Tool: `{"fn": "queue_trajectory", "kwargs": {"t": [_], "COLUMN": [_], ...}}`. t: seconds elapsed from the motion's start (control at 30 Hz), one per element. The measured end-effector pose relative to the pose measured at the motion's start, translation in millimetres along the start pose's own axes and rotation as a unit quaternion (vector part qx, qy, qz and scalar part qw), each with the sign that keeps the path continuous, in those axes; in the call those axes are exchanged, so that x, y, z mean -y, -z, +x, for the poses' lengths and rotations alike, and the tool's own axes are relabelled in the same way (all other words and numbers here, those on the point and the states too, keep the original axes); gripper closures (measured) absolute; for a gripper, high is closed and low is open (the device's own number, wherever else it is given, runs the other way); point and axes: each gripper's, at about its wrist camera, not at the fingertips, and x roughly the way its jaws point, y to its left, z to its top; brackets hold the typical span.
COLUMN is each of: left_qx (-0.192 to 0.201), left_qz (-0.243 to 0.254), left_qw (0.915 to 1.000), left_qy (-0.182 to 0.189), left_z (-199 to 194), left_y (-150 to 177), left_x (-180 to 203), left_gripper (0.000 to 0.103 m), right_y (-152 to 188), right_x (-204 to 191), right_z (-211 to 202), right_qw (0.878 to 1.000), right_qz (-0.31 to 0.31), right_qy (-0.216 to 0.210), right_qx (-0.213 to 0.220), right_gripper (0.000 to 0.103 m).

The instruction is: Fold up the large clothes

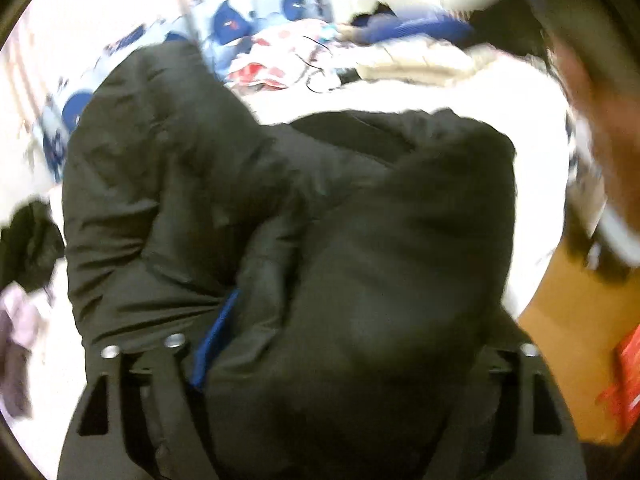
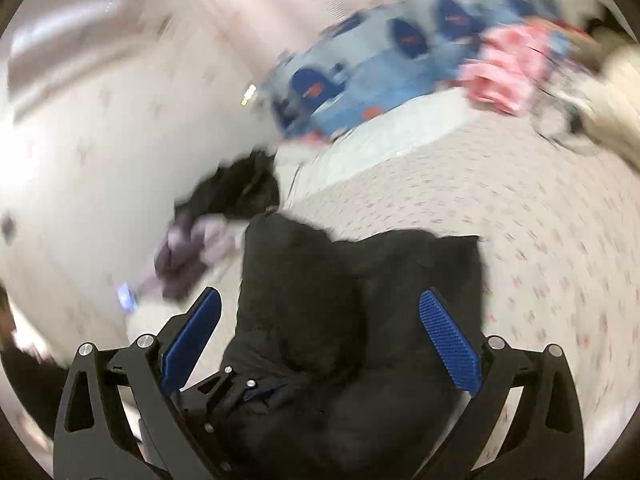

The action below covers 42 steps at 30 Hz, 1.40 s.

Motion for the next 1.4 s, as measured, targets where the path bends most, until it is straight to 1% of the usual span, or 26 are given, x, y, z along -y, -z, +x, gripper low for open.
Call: {"fn": "queue_trajectory", "kwargs": {"t": [0.03, 0.1, 0.13, 0.2, 0.27, 0.33, 0.4, 0.47, 0.5, 0.53, 0.57, 0.67, 0.73, 0.8, 0.83, 0.93, 1.0, 1.03, 1.07, 1.1, 1.13, 1.2, 1.23, 1.3, 1.37, 1.4], "left_qx": [-0.001, 0.001, 0.004, 0.010, 0.018, 0.025, 0.039, 0.053, 0.073, 0.084, 0.097, 0.102, 0.093, 0.078, 0.067, 0.039, 0.032, 0.028, 0.025, 0.023, 0.031, 0.058, 0.067, 0.088, 0.103, 0.107], "left_qz": [0.013, 0.027, 0.029, 0.035, 0.037, 0.028, -0.027, -0.091, -0.152, -0.185, -0.237, -0.352, -0.401, -0.443, -0.457, -0.477, -0.488, -0.495, -0.497, -0.495, -0.481, -0.439, -0.422, -0.381, -0.354, -0.349], "left_qw": [0.9998, 0.9995, 0.9994, 0.9993, 0.9988, 0.9975, 0.9918, 0.9800, 0.9648, 0.9558, 0.9409, 0.9073, 0.8869, 0.8633, 0.8550, 0.8394, 0.8182, 0.8032, 0.7934, 0.7918, 0.8032, 0.8330, 0.8448, 0.8743, 0.8947, 0.9005], "left_qy": [-0.013, -0.019, -0.016, -0.003, 0.026, 0.059, 0.118, 0.169, 0.202, 0.212, 0.221, 0.206, 0.209, 0.229, 0.235, 0.257, 0.302, 0.330, 0.351, 0.357, 0.350, 0.332, 0.323, 0.288, 0.253, 0.236], "left_z": [1.2, 1.3, 0.9, -6.9, -20.2, -34.5, -56.3, -72.5, -83.0, -90.0, -88.4, -64.9, -51.4, -26.2, -12.9, 18.0, 46.3, 62.5, 73.6, 83.0, 81.9, 77.8, 73.4, 60.3, 50.2, 45.9], "left_y": [1.2, 4.2, 5.6, 14.8, 25.8, 34.0, 42.1, 54.1, 62.8, 67.5, 74.6, 92.2, 112.7, 126.6, 132.0, 141.1, 137.8, 133.3, 127.9, 119.4, 108.9, 82.9, 70.5, 46.2, 30.3, 27.8], "left_x": [5.9, 7.3, 10.5, 0.7, -5.7, -14.2, -38.1, -66.8, -96.6, -110.5, -142.8, -216.0, -240.2, -257.6, -263.8, -260.4, -253.9, -249.6, -246.1, -242.7, -240.5, -240.1, -243.8, -257.5, -278.2, -289.0], "left_gripper": [0.023, 0.021, 0.021, 0.021, 0.021, 0.020, 0.020, 0.020, 0.020, 0.020, 0.020, 0.017, 0.017, 0.017, 0.017, 0.017, 0.007, 0.007, 0.006, 0.006, 0.006, 0.007, 0.010, 0.015, 0.016, 0.016], "right_y": [-2.0, 5.0, 15.7, 30.1, 68.8, 75.3, 76.5, 75.9, 75.5, 79.2, 76.5, 76.4, 80.7, 81.6, 85.3, 99.1, 108.3, 114.4, 116.1, 117.1, 115.5, 106.0, 100.9, 80.1, 57.5, 49.3], "right_x": [-9.4, -36.4, -42.5, -40.4, -36.7, -30.3, -25.3, -18.6, -17.6, -17.3, -12.1, -8.9, -4.8, 2.5, 7.8, 27.6, 38.1, 43.0, 44.6, 46.9, 49.7, 52.5, 52.4, 46.1, 29.9, 21.8], "right_z": [11.7, 46.6, 69.6, 99.5, 95.3, 89.9, 84.2, 75.9, 71.4, 70.1, 73.6, 69.8, 64.8, 63.1, 61.6, 56.9, 57.0, 59.2, 60.1, 63.0, 66.3, 77.5, 82.8, 107.1, 141.1, 155.3], "right_qw": [0.999, 0.992, 0.984, 0.968, 0.969, 0.973, 0.975, 0.975, 0.975, 0.974, 0.973, 0.973, 0.973, 0.975, 0.977, 0.984, 0.988, 0.990, 0.990, 0.991, 0.991, 0.991, 0.991, 0.994, 0.996, 0.997], "right_qz": [-0.024, -0.079, -0.106, -0.142, -0.124, -0.106, -0.096, -0.091, -0.089, -0.088, -0.087, -0.075, -0.062, -0.049, -0.038, 0.007, 0.033, 0.044, 0.047, 0.050, 0.051, 0.041, 0.038, 0.049, 0.040, 0.032], "right_qy": [0.010, 0.054, 0.088, 0.152, 0.148, 0.146, 0.154, 0.163, 0.167, 0.176, 0.181, 0.194, 0.197, 0.195, 0.191, 0.165, 0.140, 0.130, 0.126, 0.121, 0.120, 0.119, 0.118, 0.099, 0.075, 0.066], "right_qx": [-0.020, -0.077, -0.113, -0.143, -0.151, -0.143, -0.131, -0.119, -0.116, -0.113, -0.112, -0.103, -0.098, -0.094, -0.090, -0.071, -0.053, -0.040, -0.034, -0.037, -0.039, -0.043, -0.040, -0.026, -0.019, -0.016], "right_gripper": [0.007, 0.007, 0.007, 0.007, 0.007, 0.007, 0.007, 0.007, 0.007, 0.007, 0.007, 0.007, 0.007, 0.007, 0.007, 0.007, 0.007, 0.007, 0.007, 0.007, 0.006, 0.006, 0.006, 0.006, 0.006, 0.006]}}
